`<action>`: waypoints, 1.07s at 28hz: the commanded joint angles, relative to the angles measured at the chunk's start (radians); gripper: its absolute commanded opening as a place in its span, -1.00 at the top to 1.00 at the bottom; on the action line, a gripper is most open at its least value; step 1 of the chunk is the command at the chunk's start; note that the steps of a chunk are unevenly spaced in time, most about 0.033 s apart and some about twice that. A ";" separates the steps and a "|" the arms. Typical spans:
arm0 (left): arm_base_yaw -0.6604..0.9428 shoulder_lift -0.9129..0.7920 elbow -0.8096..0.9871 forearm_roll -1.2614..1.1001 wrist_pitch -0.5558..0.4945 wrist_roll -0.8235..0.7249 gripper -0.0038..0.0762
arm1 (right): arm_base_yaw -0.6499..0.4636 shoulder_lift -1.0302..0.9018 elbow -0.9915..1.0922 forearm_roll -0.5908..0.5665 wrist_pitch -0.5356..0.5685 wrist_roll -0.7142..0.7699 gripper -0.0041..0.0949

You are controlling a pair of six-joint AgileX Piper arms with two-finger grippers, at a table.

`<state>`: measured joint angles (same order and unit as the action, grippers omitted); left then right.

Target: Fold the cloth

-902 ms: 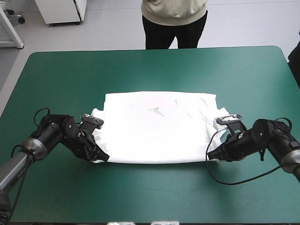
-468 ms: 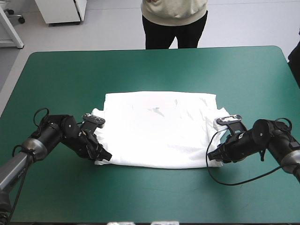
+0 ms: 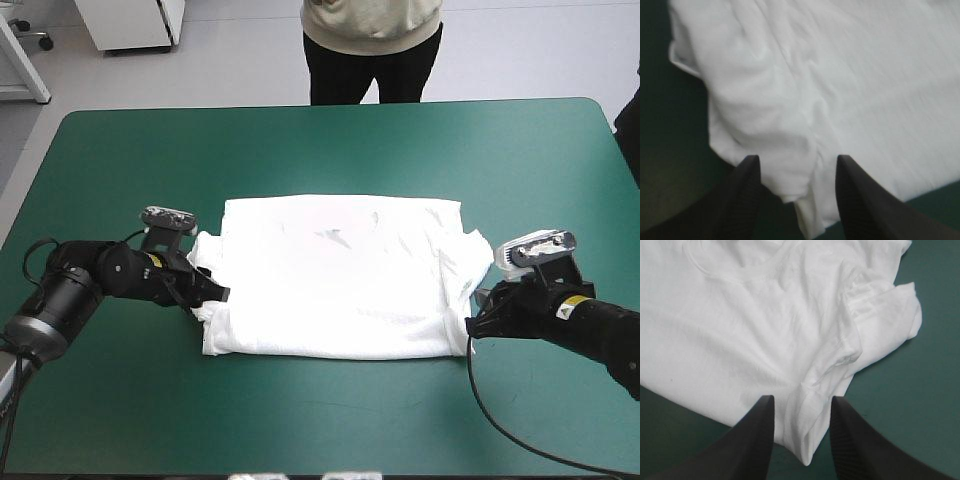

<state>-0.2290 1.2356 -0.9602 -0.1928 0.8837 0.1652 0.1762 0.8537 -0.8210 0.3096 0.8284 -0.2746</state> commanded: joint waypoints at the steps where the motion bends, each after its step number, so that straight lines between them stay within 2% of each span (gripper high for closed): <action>1: 0.072 -0.030 -0.085 0.019 -0.003 -0.039 0.03 | -0.009 -0.065 -0.047 -0.017 -0.036 0.023 0.21; 8: 0.293 0.026 -0.100 -0.065 -0.002 0.042 0.03 | -0.009 -0.048 -0.052 -0.039 -0.024 0.045 0.21; 10: 0.328 0.074 -0.100 -0.152 -0.046 0.087 0.03 | -0.009 -0.046 -0.052 -0.039 -0.032 0.045 0.21; 14: 0.336 0.184 -0.102 -0.225 -0.168 0.117 0.03 | -0.009 -0.037 -0.052 -0.033 -0.044 0.045 0.21; 22: 0.336 0.378 -0.115 -0.315 -0.209 0.160 0.03 | -0.009 -0.037 -0.052 -0.029 -0.039 0.049 0.21; 28: 0.329 0.398 -0.115 -0.458 -0.265 0.283 0.03 | -0.009 -0.035 -0.052 -0.027 -0.037 0.059 0.21; 30: 0.329 0.398 -0.115 -0.442 -0.276 0.285 0.03 | -0.009 -0.033 -0.052 -0.027 -0.037 0.061 0.21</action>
<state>0.1044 1.6747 -1.0462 -0.6031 0.6380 0.4376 0.1743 0.8187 -0.8382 0.2668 0.8422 -0.2135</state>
